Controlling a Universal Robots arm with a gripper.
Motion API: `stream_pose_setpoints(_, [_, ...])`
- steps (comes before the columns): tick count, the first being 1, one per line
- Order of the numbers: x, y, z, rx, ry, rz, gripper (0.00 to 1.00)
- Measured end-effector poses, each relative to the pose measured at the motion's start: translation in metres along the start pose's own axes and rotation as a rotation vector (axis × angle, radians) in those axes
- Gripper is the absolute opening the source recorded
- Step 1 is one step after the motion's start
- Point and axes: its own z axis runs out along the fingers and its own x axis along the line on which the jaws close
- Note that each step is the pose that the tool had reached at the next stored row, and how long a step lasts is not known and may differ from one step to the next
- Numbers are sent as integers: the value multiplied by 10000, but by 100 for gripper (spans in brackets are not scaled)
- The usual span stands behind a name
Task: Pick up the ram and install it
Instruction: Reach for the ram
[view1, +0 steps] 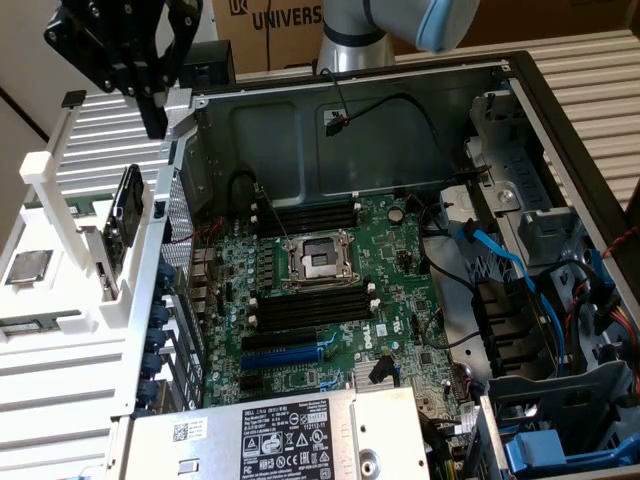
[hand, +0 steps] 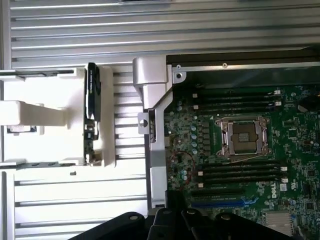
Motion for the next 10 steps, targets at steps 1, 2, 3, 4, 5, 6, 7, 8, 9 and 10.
stream_pose_setpoints(1, [45, -3, -1, 0, 1, 1, 10])
stream_pose_setpoints(2, [90, -6, -2, -1, 1, 1, 10])
stream_pose_setpoints(3, [135, -9, -3, -2, 0, 0, 10])
stream_pose_setpoints(4, [181, -13, -4, -4, 1, 0, 10])
stream_pose_setpoints(5, [230, -16, -5, -6, 0, 0, 10])
stream_pose_setpoints(6, [412, -29, -9, -14, 2, 0, 10])
stream_pose_setpoints(7, [457, -32, -11, -16, 2, 0, 10])
stream_pose_setpoints(8, [504, -36, -12, -18, 2, 1, 10])
stream_pose_setpoints(9, [642, -45, -14, -21, 1, 1, 10])
stream_pose_setpoints(10, [685, -48, -16, -20, 2, 0, 10])
